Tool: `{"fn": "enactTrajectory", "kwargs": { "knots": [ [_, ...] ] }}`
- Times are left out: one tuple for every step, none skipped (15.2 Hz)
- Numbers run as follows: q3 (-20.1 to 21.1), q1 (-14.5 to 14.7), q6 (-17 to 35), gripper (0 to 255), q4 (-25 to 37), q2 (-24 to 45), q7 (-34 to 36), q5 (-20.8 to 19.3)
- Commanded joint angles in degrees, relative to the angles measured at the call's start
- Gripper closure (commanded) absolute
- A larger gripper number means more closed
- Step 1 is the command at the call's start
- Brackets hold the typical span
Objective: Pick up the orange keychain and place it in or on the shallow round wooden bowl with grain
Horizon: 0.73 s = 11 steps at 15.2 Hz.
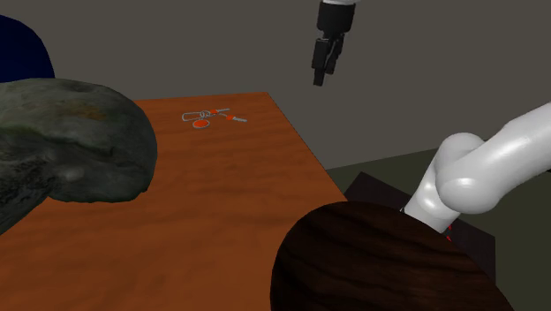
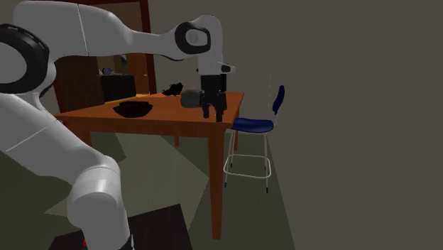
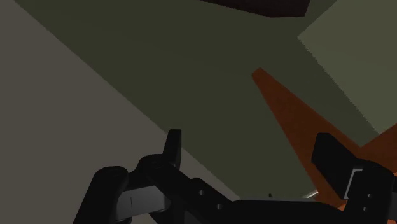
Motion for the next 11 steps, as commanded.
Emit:
{"fn": "enactTrajectory", "kwargs": {
  "knots": [
    [1.2, 1.1, 0.9, 0, 2.0, 2.8, -0.3, 0.7],
    [1.9, 1.7, 1.2, 0, 3.2, 4.2, -0.4, 1.0],
    [2.6, 2.2, 1.4, 0, 4.4, 5.6, -0.4, 1.2],
    [3.3, 2.7, 1.6, 0, 5.6, 7.0, -0.5, 1.5],
    [4.0, 3.2, 1.8, 0, 6.9, 8.4, -0.5, 1.7],
    [4.7, 3.8, 2.0, 0, 8.2, 9.9, -0.5, 1.8],
    [5.4, 4.3, 2.1, 0, 9.6, 11.3, -0.5, 2.0],
    [6.1, 4.8, 2.2, 0, 11.0, 12.8, -0.6, 2.1],
    [6.8, 5.3, 2.3, 0, 12.4, 14.2, -0.6, 2.1],
    [7.5, 5.8, 2.3, 0, 13.9, 15.7, -0.5, 2.2],
    [8.2, 6.3, 2.3, 0, 15.4, 17.1, -0.5, 2.1]
  ]
}}
